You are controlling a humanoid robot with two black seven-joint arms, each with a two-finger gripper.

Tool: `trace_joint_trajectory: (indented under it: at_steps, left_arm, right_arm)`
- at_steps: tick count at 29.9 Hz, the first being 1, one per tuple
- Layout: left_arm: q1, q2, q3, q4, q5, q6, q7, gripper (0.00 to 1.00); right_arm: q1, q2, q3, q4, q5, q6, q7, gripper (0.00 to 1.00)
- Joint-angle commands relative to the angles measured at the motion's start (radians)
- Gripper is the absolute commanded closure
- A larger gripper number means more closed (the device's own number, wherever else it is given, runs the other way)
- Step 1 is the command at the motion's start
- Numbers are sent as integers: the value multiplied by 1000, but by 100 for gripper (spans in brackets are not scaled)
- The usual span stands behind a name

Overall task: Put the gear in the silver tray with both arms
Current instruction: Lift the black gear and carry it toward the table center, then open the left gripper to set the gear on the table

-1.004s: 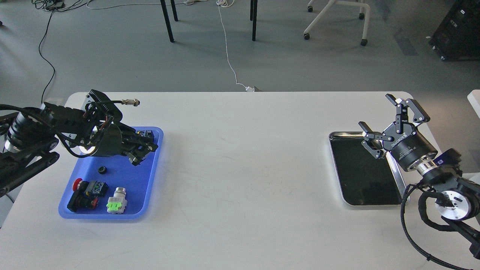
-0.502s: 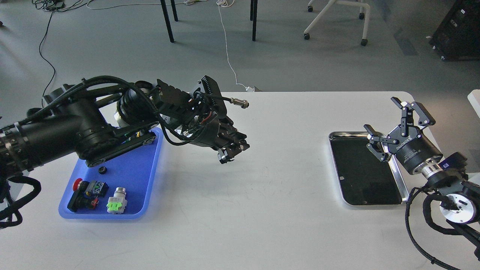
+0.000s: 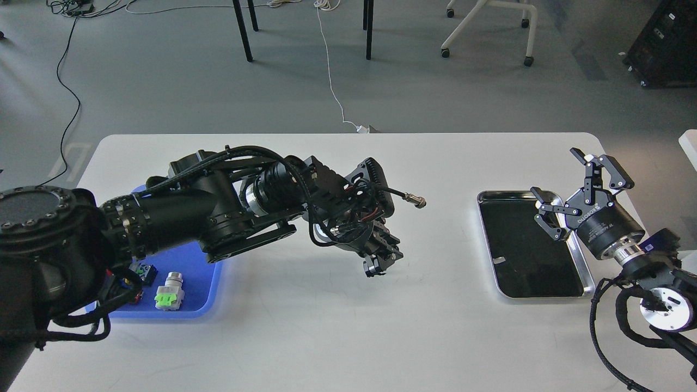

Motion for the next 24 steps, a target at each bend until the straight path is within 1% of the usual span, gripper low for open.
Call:
trace_joint_trajectory:
  at_steps: [1,5,15,20,23,24]
  left_arm:
    - [6,-40,6,51,0,0,0,79]
    - [7,-54,23,87,0,0,0,79]
    - [49,-54,40,93,0,0,0,75]
    - [55,-54,40,95,0,0,0,70]
    - [60,-54,41,95,0,0,0,63]
    - [63,-54,40,95,0,0,0,59]
  right_arm:
    - [-1,0,0,0,0,-2,0,1]
    - [-1,0,0,0,0,-2,0,1]
    - [-1,0,0,2,0,-3,0,1]
    - [-1,0,0,0,0,-3,0,1]
    - [-1,0,0,2,0,-3,0,1]
    - [-1,0,0,0,0,-3,0,1]
